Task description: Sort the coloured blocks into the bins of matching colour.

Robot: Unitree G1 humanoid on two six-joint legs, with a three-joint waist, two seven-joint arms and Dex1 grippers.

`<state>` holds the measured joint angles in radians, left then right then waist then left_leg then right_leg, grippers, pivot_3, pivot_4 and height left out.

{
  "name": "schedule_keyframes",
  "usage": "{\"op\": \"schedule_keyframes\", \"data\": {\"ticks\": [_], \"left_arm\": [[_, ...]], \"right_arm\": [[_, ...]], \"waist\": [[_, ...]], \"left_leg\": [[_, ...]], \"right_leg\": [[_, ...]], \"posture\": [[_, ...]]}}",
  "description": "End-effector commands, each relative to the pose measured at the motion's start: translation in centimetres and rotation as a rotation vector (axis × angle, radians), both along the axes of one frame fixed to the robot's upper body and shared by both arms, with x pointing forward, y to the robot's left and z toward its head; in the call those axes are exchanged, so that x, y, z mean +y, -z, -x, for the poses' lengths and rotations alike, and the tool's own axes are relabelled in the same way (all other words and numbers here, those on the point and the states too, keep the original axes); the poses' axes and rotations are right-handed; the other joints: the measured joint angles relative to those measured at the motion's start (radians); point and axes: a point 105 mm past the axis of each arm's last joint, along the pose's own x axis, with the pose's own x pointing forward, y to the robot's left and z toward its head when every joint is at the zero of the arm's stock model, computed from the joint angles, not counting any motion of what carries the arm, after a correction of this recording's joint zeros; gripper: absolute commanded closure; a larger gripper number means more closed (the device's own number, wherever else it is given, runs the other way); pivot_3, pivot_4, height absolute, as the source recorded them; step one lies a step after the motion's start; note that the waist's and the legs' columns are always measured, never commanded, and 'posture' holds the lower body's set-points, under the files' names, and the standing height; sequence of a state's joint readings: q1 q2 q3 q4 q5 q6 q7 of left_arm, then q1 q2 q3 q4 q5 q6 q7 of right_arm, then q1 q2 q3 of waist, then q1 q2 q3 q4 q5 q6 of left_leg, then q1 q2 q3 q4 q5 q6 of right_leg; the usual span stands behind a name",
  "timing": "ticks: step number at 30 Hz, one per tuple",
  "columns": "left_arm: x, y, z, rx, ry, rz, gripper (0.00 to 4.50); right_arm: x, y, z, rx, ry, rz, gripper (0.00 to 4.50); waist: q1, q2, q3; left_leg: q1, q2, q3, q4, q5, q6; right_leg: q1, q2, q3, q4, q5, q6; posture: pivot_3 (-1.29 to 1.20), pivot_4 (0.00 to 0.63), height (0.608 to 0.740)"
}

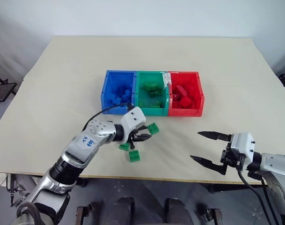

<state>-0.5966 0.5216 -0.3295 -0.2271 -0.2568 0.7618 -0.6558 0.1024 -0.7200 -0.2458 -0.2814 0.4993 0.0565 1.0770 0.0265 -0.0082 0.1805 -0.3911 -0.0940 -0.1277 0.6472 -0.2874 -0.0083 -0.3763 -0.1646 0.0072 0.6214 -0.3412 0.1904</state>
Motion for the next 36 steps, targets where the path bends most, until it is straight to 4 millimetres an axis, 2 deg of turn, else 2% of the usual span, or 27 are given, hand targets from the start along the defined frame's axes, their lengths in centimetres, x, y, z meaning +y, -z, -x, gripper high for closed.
{"op": "schedule_keyframes", "data": {"ticks": [1,6,10,13,16,19,22,24,27,28,30,34,36], "left_arm": [[-0.2,-4.5,-1.0,-0.187,0.028,0.179,3.02],[0.1,-7.2,-5.7,-0.308,-0.132,0.23,3.02],[-0.5,-8.0,-8.5,-0.326,-0.201,0.211,3.02],[-0.7,-8.2,-9.6,-0.308,-0.225,0.213,3.02],[-0.9,-8.5,-9.4,-0.286,-0.19,0.244,2.0],[-0.6,-8.7,-8.7,-0.291,-0.162,0.254,1.08],[1.1,-8.5,-7.7,-0.316,-0.135,0.227,0.19],[2.3,-8.3,-7.1,-0.322,-0.127,0.216,0.19],[4.2,-6.8,-2.4,-0.364,0.175,0.148,0.19],[5.9,-5.7,-1.3,-0.335,0.209,0.121,0.19],[9.9,-4.3,-0.2,-0.256,0.155,0.125,0.19],[15.0,-1.9,2.8,-0.244,0.105,0.044,0.19],[16.9,-1.5,3.5,-0.257,0.065,0.013,0.19]], "right_arm": [[-0.6,-2.3,0.1,-0.087,0.089,-0.088,0.0],[-1.9,-3.7,-0.3,-0.159,0.263,-0.194,0.0],[-2.7,-4.4,-0.6,-0.207,0.357,-0.238,0.0],[-2.8,-4.5,-0.6,-0.218,0.376,-0.237,0.0],[-2.6,-4.6,-0.7,-0.224,0.374,-0.232,0.0],[-2.4,-4.7,-0.7,-0.226,0.35,-0.227,0.0],[-1.8,-4.6,-0.8,-0.205,0.271,-0.208,0.0],[-1.5,-4.6,-1.0,-0.194,0.229,-0.198,0.0],[-0.4,-4.3,-1.4,-0.148,0.112,-0.15,0.0],[0.0,-4.0,-1.5,-0.127,0.067,-0.133,0.0],[0.8,-3.6,-1.7,-0.09,-0.016,-0.112,0.0],[1.5,-2.9,-1.8,-0.058,-0.119,-0.065,0.0],[1.6,-2.5,-1.9,-0.045,-0.154,-0.048,0.0]], "waist": [[0.001,0.0,0.0],[0.004,0.0,0.0],[0.0,0.0,0.0],[-0.004,0.0,0.0],[-0.008,0.0,0.0],[-0.007,0.0,0.0],[-0.011,0.0,0.0],[-0.021,0.0,0.0],[-0.037,0.0,0.0],[-0.039,0.0,0.0],[-0.052,0.001,0.0],[-0.049,0.0,0.0],[-0.037,0.0,0.0]], "left_leg": [[0.0,0.0,0.0,0.0,0.0,0.0],[0.0,-0.001,0.0,0.002,0.0,0.0],[0.0,-0.004,0.0,0.001,0.0,0.0],[0.0,-0.005,0.001,0.0,0.0,0.0],[0.0,-0.004,0.001,-0.001,0.0,0.0],[0.0,-0.004,0.001,0.0,0.0,0.0],[0.0,-0.004,0.001,0.0,0.0,0.0],[0.0,-0.004,0.001,-0.001,0.0,0.0],[0.001,-0.003,0.002,0.0,0.0,0.0],[0.001,0.0,0.001,-0.001,0.0,0.0],[0.001,0.001,0.002,-0.002,0.0,0.0],[0.001,0.001,0.0,-0.001,-0.001,0.001],[0.001,0.001,0.0,-0.001,-0.002,0.002]], "right_leg": [[0.0,0.0,0.0,0.0,0.0,0.0],[0.001,0.0,0.0,0.0,0.0,0.0],[0.0,0.0,0.0,0.001,0.0,0.001],[0.0,0.0,0.0,0.004,0.0,0.001],[-0.001,0.0,0.0,0.005,0.0,0.001],[-0.001,0.0,0.0,0.005,0.0,0.001],[-0.001,0.0,0.0,0.005,0.0,0.001],[-0.001,0.0,0.0,0.005,0.0,0.001],[-0.001,0.0,0.0,0.005,0.0,0.001],[-0.001,0.0,0.0,0.006,0.0,0.001],[-0.001,0.0,0.0,0.005,0.0,0.0],[-0.001,-0.001,-0.001,0.004,0.0,0.0],[0.0,-0.001,-0.001,0.002,0.0,0.0]], "posture": [[0.0,0.15,0.74],[0.0,0.15,0.74],[0.0,0.15,0.74],[0.0,0.15,0.74],[0.0,0.15,0.74],[0.0,0.15,0.74],[0.0,0.15,0.74],[0.0,0.15,0.74],[0.0,0.15,0.74],[0.0,0.15,0.74],[0.0,0.15,0.74],[0.0,0.15,0.74],[0.0,0.15,0.74]]}}
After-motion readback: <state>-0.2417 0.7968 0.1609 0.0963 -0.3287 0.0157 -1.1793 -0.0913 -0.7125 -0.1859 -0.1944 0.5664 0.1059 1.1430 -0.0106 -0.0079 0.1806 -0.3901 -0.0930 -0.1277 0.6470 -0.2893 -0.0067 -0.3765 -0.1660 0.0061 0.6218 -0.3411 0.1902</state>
